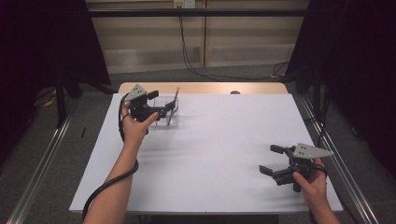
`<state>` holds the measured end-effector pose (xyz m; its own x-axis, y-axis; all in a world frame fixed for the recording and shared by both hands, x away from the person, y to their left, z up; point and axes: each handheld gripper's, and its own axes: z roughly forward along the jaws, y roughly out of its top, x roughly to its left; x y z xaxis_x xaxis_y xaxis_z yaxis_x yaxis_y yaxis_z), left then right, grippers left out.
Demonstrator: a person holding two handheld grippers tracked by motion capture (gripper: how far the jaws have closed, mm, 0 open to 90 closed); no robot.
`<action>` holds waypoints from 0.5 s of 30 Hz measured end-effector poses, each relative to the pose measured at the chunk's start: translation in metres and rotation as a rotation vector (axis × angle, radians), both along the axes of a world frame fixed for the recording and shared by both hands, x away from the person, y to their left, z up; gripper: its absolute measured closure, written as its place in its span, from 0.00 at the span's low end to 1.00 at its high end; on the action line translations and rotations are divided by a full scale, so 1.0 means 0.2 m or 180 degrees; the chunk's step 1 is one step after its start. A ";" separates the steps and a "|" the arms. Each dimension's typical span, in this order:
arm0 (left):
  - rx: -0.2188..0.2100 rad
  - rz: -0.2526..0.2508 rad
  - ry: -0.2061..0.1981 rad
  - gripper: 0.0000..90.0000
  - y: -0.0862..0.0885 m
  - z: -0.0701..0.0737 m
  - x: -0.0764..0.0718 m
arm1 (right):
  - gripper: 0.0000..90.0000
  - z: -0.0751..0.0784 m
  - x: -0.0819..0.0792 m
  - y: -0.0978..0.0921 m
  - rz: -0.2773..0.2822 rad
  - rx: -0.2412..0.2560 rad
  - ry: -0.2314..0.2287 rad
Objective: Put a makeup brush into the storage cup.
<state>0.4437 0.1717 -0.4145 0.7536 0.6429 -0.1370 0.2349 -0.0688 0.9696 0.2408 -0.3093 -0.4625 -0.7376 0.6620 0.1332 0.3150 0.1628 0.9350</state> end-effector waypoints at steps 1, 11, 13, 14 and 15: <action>-0.0032 -0.0009 -0.0003 0.04 0.00 0.00 -0.01 | 0.04 0.00 0.00 0.00 -0.0004 -0.0002 0.0000; -0.0007 -0.0128 -0.0039 0.01 0.02 -0.04 -0.07 | 0.04 0.00 0.00 0.00 0.0002 0.0003 0.0006; -0.0046 -0.0143 -0.0029 0.01 0.02 -0.05 -0.08 | 0.04 0.00 0.00 0.00 0.0001 0.0003 0.0005; -0.0043 -0.0156 -0.0037 0.01 0.03 -0.05 -0.09 | 0.04 0.00 0.00 0.00 0.0007 0.0003 -0.0001; -0.0030 -0.0170 -0.0035 0.00 0.03 -0.05 -0.10 | 0.04 0.00 0.00 0.00 0.0002 0.0001 -0.0004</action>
<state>0.4247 0.1771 -0.4253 0.7884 0.6003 -0.1346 0.2206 -0.0717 0.9727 0.2409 -0.3086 -0.4624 -0.7381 0.6616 0.1324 0.3136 0.1626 0.9355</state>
